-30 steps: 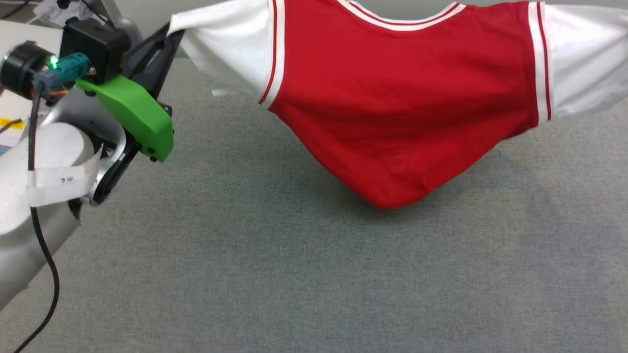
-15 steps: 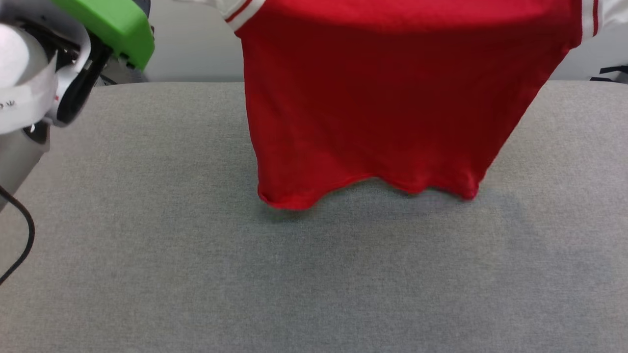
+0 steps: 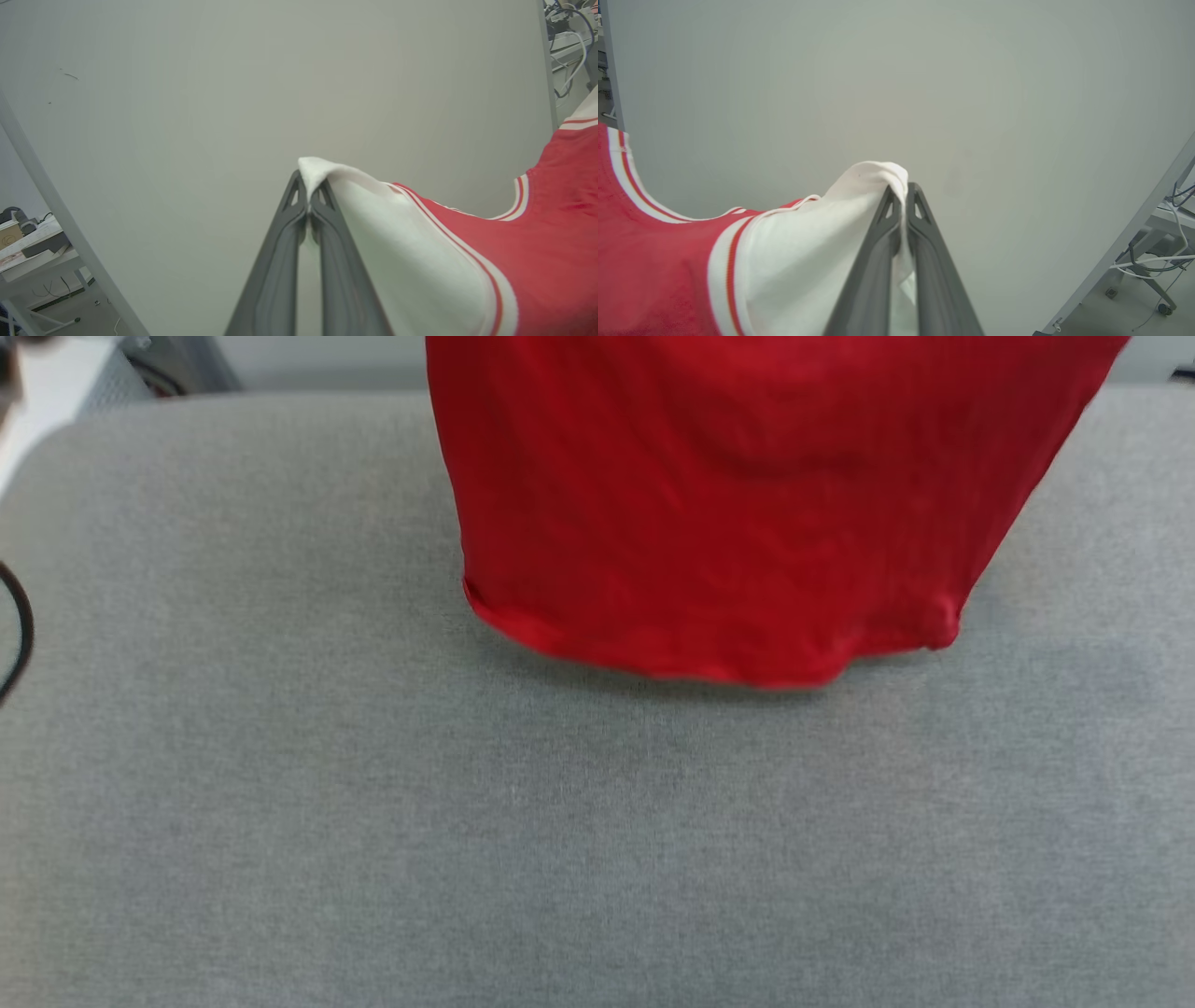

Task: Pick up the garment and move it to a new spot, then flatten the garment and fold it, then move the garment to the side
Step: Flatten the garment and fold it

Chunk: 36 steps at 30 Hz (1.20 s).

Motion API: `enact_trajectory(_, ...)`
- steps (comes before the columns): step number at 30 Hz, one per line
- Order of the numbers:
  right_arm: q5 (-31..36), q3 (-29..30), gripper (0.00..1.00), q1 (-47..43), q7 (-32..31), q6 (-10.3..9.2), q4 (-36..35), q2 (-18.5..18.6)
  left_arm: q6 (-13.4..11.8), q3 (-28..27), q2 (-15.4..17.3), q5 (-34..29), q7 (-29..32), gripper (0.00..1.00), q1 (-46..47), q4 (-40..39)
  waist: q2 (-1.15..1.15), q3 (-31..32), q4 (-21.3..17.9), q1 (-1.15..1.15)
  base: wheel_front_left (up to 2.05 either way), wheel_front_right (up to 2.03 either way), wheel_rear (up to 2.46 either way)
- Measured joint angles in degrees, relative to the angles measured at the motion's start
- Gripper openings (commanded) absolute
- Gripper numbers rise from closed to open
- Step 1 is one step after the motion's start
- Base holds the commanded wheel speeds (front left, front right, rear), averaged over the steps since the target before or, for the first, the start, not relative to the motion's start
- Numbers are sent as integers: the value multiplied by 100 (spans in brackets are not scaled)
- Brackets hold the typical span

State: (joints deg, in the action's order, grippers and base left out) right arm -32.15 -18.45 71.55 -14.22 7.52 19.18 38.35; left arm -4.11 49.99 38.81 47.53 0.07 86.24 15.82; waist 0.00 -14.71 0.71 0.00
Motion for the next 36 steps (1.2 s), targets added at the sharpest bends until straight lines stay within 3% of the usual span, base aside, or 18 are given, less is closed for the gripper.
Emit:
enact_trajectory(11, 843, -259, 0, 2153, 655, 0, 1548, -563, 309, -104, -694, -542, -646, 0, 1532, 1774, 0, -1076, -52, 1, 0, 0, 0)
enact_trajectory(18, 1042, -463, 0, 2891, 1110, 0, 2506, -898, 552, -125, -991, -613, -1021, 0, 1951, 2720, 0, -1470, -81, 1, 0, 0, 0)
enact_trajectory(26, 835, -1011, 0, 2794, 1619, 0, 3130, -1114, 806, -91, -1178, -559, -1356, 0, 1704, 3343, 0, -1553, -55, 1, 0, 0, 0)
enact_trajectory(36, -2, -1738, 0, 1149, 2318, 0, 3226, -1276, 940, -386, -1148, -371, -1472, 0, -334, 3038, 0, -1061, -57, 1, 0, 0, 0)
